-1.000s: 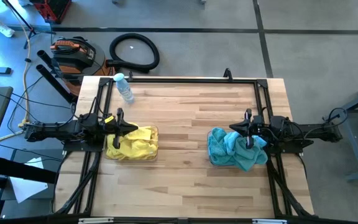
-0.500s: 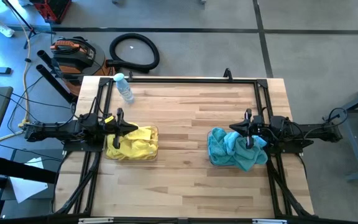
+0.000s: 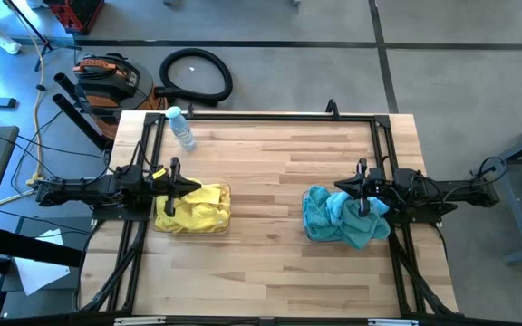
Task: Sort microfiber towel by color & place in baskets
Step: Return to Home Position
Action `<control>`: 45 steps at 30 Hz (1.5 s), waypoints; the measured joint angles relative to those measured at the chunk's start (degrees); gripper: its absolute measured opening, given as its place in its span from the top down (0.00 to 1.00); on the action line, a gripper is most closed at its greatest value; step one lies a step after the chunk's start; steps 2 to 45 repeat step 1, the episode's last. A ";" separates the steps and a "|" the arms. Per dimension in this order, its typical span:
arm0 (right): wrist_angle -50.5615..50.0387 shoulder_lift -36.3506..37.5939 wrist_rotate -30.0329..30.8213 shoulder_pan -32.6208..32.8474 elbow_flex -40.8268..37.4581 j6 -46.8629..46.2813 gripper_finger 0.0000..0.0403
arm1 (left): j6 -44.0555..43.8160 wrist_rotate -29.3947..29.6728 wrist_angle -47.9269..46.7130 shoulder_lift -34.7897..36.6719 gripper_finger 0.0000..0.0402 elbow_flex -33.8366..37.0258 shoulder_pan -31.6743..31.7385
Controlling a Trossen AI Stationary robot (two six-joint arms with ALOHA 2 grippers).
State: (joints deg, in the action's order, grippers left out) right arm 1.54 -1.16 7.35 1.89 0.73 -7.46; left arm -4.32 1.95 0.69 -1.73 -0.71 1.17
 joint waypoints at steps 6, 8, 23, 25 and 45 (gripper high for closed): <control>0.00 0.00 0.00 0.00 0.00 0.01 1.00 | -0.01 -0.01 0.00 0.01 1.00 0.00 0.00; 0.00 0.00 0.00 0.00 0.00 0.01 1.00 | -0.01 -0.01 0.00 0.01 1.00 0.00 0.00; 0.00 0.00 0.00 0.00 0.00 0.01 1.00 | -0.01 -0.01 0.00 0.01 1.00 0.00 0.00; 0.00 0.00 0.00 0.00 0.00 0.01 1.00 | -0.01 -0.01 0.00 0.01 1.00 0.00 0.00; 0.00 0.00 0.00 0.00 0.00 0.01 1.00 | -0.01 -0.01 0.00 0.01 1.00 0.00 0.00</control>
